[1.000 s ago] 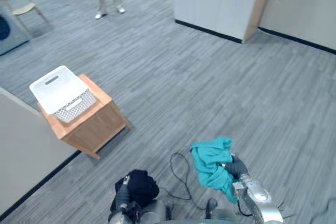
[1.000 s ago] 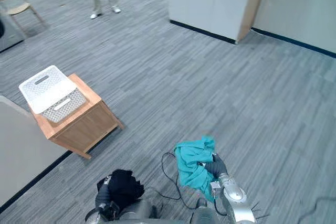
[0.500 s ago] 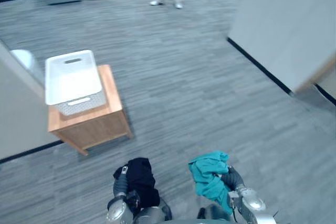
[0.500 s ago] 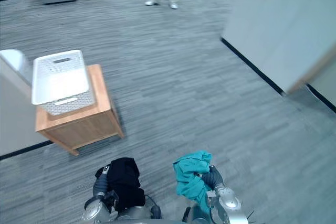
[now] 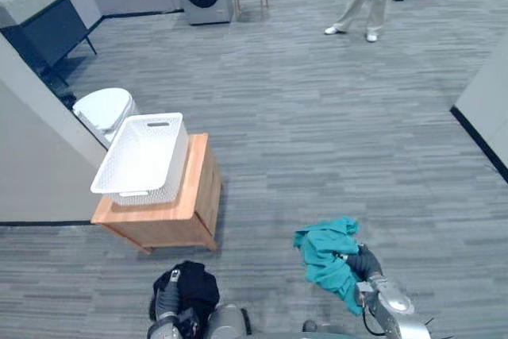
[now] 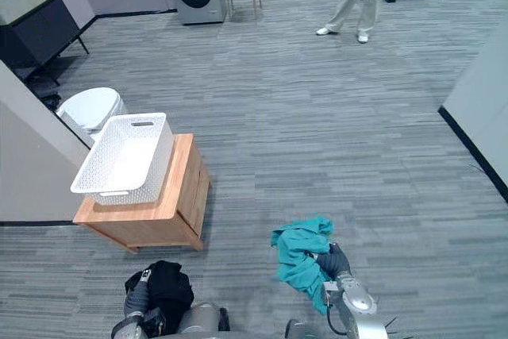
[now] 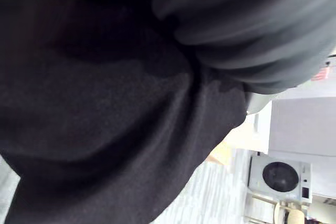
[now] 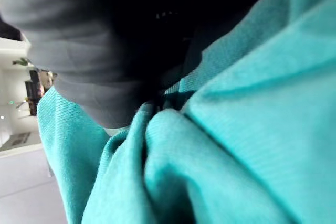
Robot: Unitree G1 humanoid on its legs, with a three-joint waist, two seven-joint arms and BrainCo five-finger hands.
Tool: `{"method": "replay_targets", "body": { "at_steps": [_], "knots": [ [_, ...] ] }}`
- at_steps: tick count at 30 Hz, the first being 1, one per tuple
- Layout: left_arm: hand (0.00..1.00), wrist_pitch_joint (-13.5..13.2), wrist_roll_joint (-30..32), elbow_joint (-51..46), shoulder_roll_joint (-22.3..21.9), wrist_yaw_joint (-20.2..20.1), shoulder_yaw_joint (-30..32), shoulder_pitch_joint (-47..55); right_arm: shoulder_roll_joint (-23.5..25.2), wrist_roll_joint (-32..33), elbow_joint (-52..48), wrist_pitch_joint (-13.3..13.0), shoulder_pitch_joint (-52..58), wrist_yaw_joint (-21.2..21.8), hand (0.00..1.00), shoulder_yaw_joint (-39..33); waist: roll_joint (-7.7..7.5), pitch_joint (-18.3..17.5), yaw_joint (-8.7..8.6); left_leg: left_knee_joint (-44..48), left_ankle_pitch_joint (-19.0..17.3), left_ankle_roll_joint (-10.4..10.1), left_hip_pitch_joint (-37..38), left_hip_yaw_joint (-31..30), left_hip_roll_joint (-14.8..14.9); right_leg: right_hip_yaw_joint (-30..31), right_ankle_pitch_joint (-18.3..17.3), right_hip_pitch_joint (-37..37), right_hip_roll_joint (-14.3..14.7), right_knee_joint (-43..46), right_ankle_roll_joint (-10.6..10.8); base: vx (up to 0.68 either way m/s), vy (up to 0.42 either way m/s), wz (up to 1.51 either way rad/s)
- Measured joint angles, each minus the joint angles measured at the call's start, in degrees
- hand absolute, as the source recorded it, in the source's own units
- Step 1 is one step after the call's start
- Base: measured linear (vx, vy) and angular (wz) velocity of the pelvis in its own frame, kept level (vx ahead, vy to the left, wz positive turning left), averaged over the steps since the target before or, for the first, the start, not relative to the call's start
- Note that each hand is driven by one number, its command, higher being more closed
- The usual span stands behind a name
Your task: Tidy the bed and pick cloth on bed and put in laundry
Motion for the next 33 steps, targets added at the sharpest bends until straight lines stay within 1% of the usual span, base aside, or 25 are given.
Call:
{"method": "replay_targets", "body": {
  "at_steps": [2, 3, 4, 5, 6, 7, 8, 9, 11, 12, 13, 15, 17, 18, 20, 22, 23, 24, 25, 26, 27, 29, 31, 32, 33],
  "knots": [
    [1.00, 0.0, 0.2, -2.3, -1.3, 0.1, -0.7, -0.1, -0.4, -0.2, -0.1, -0.1, 0.1, 0.0, 1.00, -1.2, -0.12, 0.0, -0.19, -9.7, 0.5, 0.1, -0.2, 9.6, -1.6, -3.5, -0.4, 3.2, 0.2, -3.2, 0.6, 0.33, -0.148, 0.72],
    [1.00, 0.0, 0.5, -3.7, -2.1, 0.2, -1.4, -0.3, -1.3, -0.1, -0.1, -0.2, 0.4, -0.1, 1.00, -1.6, 0.03, -0.1, -0.25, -15.1, 0.7, 0.5, -0.1, 16.1, -2.1, -6.5, -1.2, 5.2, 0.9, -4.8, 1.7, 0.46, -0.186, 0.87],
    [1.00, 0.0, 1.2, -4.8, -2.2, 0.3, -2.3, -0.4, -1.7, -0.2, -0.1, -0.4, 0.8, -0.1, 1.00, -1.5, -0.17, -0.2, -0.08, -18.0, 1.3, 3.9, -0.3, 21.3, -2.4, -9.3, -4.7, 6.6, 1.4, -3.7, 2.0, 0.44, -0.159, 0.85],
    [1.00, 0.1, 1.3, -5.0, -2.3, 0.3, -2.6, -0.4, -2.0, -0.2, 0.1, -0.6, 0.9, -0.1, 1.00, -1.5, -0.10, -0.3, -0.03, -18.7, 1.4, 5.3, -0.4, 21.5, -2.5, -10.2, -6.6, 6.7, 1.5, -1.9, 2.2, 0.35, -0.088, 0.70],
    [1.00, 0.3, 1.7, -4.9, -2.4, 0.5, -2.8, -0.3, -2.4, -0.2, 0.5, -0.9, 0.9, 0.0, 1.00, -1.1, -0.12, -0.8, 0.20, -20.0, 1.9, 8.3, -0.3, 20.4, -2.6, -11.3, -11.2, 5.6, 1.2, 5.5, 3.2, 0.32, -0.009, 0.53],
    [1.00, 0.6, 2.3, -2.9, -2.3, 1.6, -2.3, -0.7, -2.2, -0.2, 2.6, -1.5, -0.4, 0.3, 1.00, -0.2, -1.50, -1.7, 0.14, -19.4, 3.0, 15.1, 0.0, 18.9, -3.8, -11.5, -15.3, -0.4, -2.9, 23.0, 6.0, 0.43, 0.010, 0.50],
    [1.00, 0.7, 2.3, -2.1, -2.2, 1.9, -2.3, -0.9, -1.9, -0.1, 3.5, -1.6, -1.0, 0.5, 1.00, 0.2, -1.90, -2.3, -0.04, -19.5, 2.7, 14.9, 0.4, 18.3, -4.5, -11.4, -14.8, -3.5, -4.8, 31.1, 6.8, 0.55, 0.026, 0.65],
    [1.00, 0.7, 3.0, -1.2, -1.2, 2.5, -2.5, -1.6, -1.1, -0.1, 4.7, -2.1, -1.9, 1.0, 1.00, 1.2, -3.96, -2.1, -0.62, -20.6, 2.5, 15.0, 1.8, 15.9, -6.7, -10.8, -10.0, -10.0, -9.1, 45.6, 7.4, 0.48, 0.021, 0.78],
    [1.00, 1.0, 4.5, -0.4, 0.3, 3.2, -3.3, -2.8, 0.1, -0.2, 5.0, -2.3, -1.3, 1.8, 1.00, 1.5, -5.84, -1.4, -1.84, -22.1, 2.4, 14.7, 5.6, 10.4, -9.0, -10.1, -11.0, -13.4, -12.6, 53.8, 4.4, 0.50, -0.041, 1.51],
    [1.00, 1.2, 4.7, -0.4, 0.6, 3.5, -3.7, -3.0, 0.8, -0.1, 5.0, -2.3, -0.6, 1.8, 1.00, 1.6, -5.66, -1.2, -1.87, -23.3, 2.4, 14.2, 8.4, 7.3, -9.4, -8.8, -12.0, -14.3, -12.5, 52.3, 3.9, 0.49, -0.098, 1.85],
    [1.00, 1.1, 4.8, -0.5, 0.8, 4.0, -4.3, -3.4, 1.3, -0.1, 4.6, -2.5, 0.5, 1.7, 1.00, 2.1, -4.73, -0.8, -2.19, -24.5, 2.3, 13.2, 11.1, 3.8, -9.3, -6.7, -13.0, -14.8, -11.3, 48.2, 4.6, 0.45, -0.137, 1.88],
    [1.00, 1.0, 5.8, -0.8, 2.7, 4.3, -5.6, -3.7, 2.4, -0.1, 2.7, -2.8, 2.3, 1.3, 1.00, 3.8, -3.89, -1.3, -3.43, -26.6, 2.6, 11.5, 13.8, -4.7, -8.6, 0.1, -12.8, -17.0, -8.4, 33.5, 5.8, 0.43, -0.189, 2.06],
    [1.00, 1.0, 6.7, -0.8, 4.4, 4.2, -6.4, -5.1, 3.9, 0.4, 1.1, -3.0, 3.3, 1.1, 1.00, 3.8, -4.19, -1.6, -3.84, -27.0, 2.5, 10.0, 14.1, -11.2, -8.1, 8.8, -8.9, -19.0, -6.4, 18.6, 8.1, 0.39, -0.258, 1.80],
    [1.00, 1.1, 6.8, -0.5, 5.3, 4.3, -6.8, -5.6, 4.5, 0.5, 1.1, -3.0, 3.4, 0.6, 1.00, 3.8, -4.33, -1.6, -4.05, -26.4, 1.8, 8.6, 14.3, -15.6, -7.8, 15.5, -4.7, -19.2, -5.8, 10.0, 8.8, 0.48, -0.379, 1.74],
    [1.00, 1.1, 6.8, -0.5, 6.5, 5.1, -6.6, -5.0, 4.5, 0.8, 2.0, -3.0, 3.4, -0.4, 1.00, 3.8, -4.84, -1.7, -3.43, -25.5, -0.1, 5.3, 16.2, -19.8, -7.3, 20.2, 0.9, -18.6, -5.6, 4.1, 9.9, 0.41, -0.373, 1.54],
    [1.00, 1.0, 6.7, -1.3, 8.1, 5.3, -5.1, -2.6, 4.3, 2.7, 1.9, -3.2, 3.2, 0.1, 1.00, 3.7, -7.36, -3.2, -3.21, -23.1, -3.5, 1.4, 17.4, -20.4, -6.9, 19.2, 7.1, -18.5, -5.3, 7.1, 6.4, 0.44, -0.510, 1.30],
    [1.00, 1.0, 6.6, -1.5, 8.7, 5.4, -4.6, -1.4, 4.2, 2.7, 1.9, -3.4, 3.1, 0.1, 1.00, 3.7, -8.53, -3.9, -3.03, -21.9, -4.8, 0.6, 17.7, -20.8, -7.1, 18.3, 8.3, -18.6, -4.9, 8.4, 6.0, 0.40, -0.499, 0.77],
    [1.00, 1.3, 6.3, -0.8, 7.3, 5.4, -3.3, -0.7, 2.6, 2.7, 2.4, -3.5, 1.8, 0.1, 1.00, 3.5, -6.13, -3.7, -2.10, -16.9, -6.6, -0.6, 16.8, -20.1, -4.0, 15.6, 5.0, -17.6, -3.3, 9.6, 6.6, 0.33, -0.437, 0.46],
    [1.00, 1.4, 6.2, -1.0, 6.0, 5.1, -2.8, -0.7, 1.6, 2.8, 2.3, -3.7, 0.6, 0.1, 1.00, 2.6, -3.52, -2.7, -1.93, -10.1, -6.2, -1.3, 13.6, -17.3, -0.1, 13.6, 4.6, -15.4, -1.5, 7.7, 5.4, 0.25, -0.367, 0.52],
    [1.00, 1.4, 6.3, -1.4, 4.4, 4.7, -2.7, -0.7, 0.7, 2.7, 2.3, -3.8, -0.2, 0.1, 1.00, 1.4, -1.75, -1.8, -1.71, -3.8, -4.4, -2.6, 10.8, -12.7, 3.6, 11.1, 5.3, -12.8, -0.3, 5.1, 3.9, 0.24, -0.336, 0.65],
    [1.00, 1.4, 6.6, -1.4, 3.6, 4.0, -2.6, -0.7, 0.7, 2.7, 2.3, -3.7, -0.3, 0.0, 1.00, 1.0, -1.56, -1.5, -1.56, -2.0, -4.0, -2.3, 9.7, -9.6, 5.2, 10.0, 5.9, -11.5, -0.1, 3.8, 3.3, 0.24, -0.313, 0.64],
    [1.00, 1.4, 6.7, -2.8, 2.7, 2.3, -2.6, -0.7, 0.5, 2.6, 2.3, -3.6, -1.1, 0.0, 1.00, -0.6, -1.94, -1.2, -1.84, -6.6, -4.5, -2.2, 10.0, -2.7, 4.1, 7.5, 5.7, -8.5, -1.7, 1.8, 2.4, 0.24, -0.250, 0.64],
    [1.00, 1.2, 6.7, -5.7, 1.8, 1.2, -2.8, -1.2, -0.2, 2.6, 2.3, -3.6, -2.2, 0.0, 1.00, -3.0, -1.79, -1.0, -1.85, -18.5, -3.3, -3.1, 10.1, -0.6, -0.4, 4.6, 5.6, -6.8, -3.1, 0.2, 2.3, 0.15, -0.130, 0.70],
    [1.00, 1.1, 6.7, -6.2, 1.6, 0.9, -2.9, -1.6, -0.3, 2.6, 2.4, -3.6, -2.4, -0.1, 1.00, -3.3, -1.63, -1.0, -1.78, -21.3, -1.9, -1.8, 10.2, -0.8, -1.1, 3.7, 5.6, -6.6, -3.1, 0.0, 2.3, 0.07, -0.041, 0.45],
    [1.00, 1.1, 6.7, -6.3, 1.5, 0.2, -2.8, -1.9, -0.8, 2.6, 2.9, -3.5, -3.1, -0.4, 1.00, -3.7, -1.73, -0.9, -1.23, -23.6, 2.6, 0.9, 11.1, -0.7, -1.4, 3.5, 5.5, -6.1, -2.8, -0.2, 2.3, 0.04, -0.016, 0.22]
  ]
}}
